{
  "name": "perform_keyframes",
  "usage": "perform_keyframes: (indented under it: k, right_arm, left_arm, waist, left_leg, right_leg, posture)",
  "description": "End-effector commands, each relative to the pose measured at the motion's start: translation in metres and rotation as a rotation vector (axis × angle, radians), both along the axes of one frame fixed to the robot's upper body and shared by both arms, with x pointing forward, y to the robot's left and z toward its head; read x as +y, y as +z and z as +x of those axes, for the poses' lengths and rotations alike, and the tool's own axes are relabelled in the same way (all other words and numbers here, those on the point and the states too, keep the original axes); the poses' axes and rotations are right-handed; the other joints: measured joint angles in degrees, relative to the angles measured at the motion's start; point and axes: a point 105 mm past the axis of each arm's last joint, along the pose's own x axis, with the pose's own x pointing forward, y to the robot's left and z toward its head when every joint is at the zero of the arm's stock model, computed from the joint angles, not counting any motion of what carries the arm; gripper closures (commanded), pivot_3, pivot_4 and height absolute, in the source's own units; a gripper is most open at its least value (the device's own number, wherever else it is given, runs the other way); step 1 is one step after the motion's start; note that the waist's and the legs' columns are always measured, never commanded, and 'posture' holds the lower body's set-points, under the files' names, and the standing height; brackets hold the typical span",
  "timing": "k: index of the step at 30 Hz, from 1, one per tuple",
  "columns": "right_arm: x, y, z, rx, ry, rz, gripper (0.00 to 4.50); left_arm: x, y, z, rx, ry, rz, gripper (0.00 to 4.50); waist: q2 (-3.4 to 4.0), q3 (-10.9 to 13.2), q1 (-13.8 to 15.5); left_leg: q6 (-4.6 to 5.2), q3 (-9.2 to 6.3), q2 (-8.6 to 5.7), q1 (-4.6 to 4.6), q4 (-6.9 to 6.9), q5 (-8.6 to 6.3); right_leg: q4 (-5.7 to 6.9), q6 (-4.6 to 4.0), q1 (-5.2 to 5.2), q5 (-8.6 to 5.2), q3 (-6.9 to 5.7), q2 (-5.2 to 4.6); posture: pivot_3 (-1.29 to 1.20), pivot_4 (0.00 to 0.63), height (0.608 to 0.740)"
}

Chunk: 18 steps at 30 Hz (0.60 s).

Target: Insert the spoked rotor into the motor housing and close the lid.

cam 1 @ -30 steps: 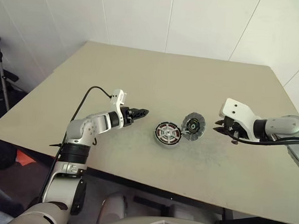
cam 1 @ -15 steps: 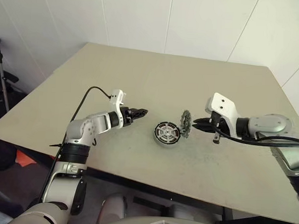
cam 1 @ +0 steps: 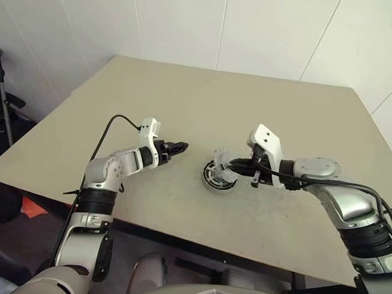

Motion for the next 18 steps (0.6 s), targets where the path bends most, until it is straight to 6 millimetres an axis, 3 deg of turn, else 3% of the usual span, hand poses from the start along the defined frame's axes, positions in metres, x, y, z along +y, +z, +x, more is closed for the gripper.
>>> perform_keyframes:
  k: [1,6,11,18]
  right_arm:
    - [0.003,-0.006,0.001,0.003,-0.005,0.002,3.96]
    - [0.0,-0.025,0.001,0.068,-0.049,0.013,3.96]
    - [-0.015,-0.044,0.013,0.091,-0.173,0.005,3.96]
    - [-0.012,0.01,0.019,-0.052,-0.114,0.165,3.96]
  left_arm:
    - [0.002,0.01,0.003,-0.046,0.01,-0.005,1.68]
    - [0.002,0.011,0.003,-0.046,0.014,-0.005,1.68]
    - [0.002,0.011,0.003,-0.046,0.013,-0.002,1.68]
    - [0.004,0.012,0.004,-0.049,0.011,0.003,1.68]
  waist:
    - [0.0,0.0,0.01]
    - [0.0,0.0,0.01]
    - [-0.01,-0.02,-0.03]
    - [0.0,-0.02,0.02]
  left_leg:
    - [0.0,0.0,0.0,0.0,0.0,0.0]
    - [-0.01,0.0,0.0,0.0,-0.03,0.0]
    - [-0.03,0.01,-0.01,0.11,-0.04,0.01]
    - [-0.06,0.0,-0.01,0.28,-0.08,0.02]
  right_leg:
    - [0.0,0.0,0.0,0.0,0.0,0.0]
    - [-0.03,0.0,0.0,0.0,0.0,0.0]
    - [-0.03,0.01,0.09,0.0,0.0,0.0]
    - [-0.14,0.03,0.28,-0.01,0.0,0.0]
  posture:
    - [0.0,0.0,0.74]
    - [0.0,0.0,0.74]
    - [0.0,0.0,0.74]
    - [0.0,0.0,0.74]
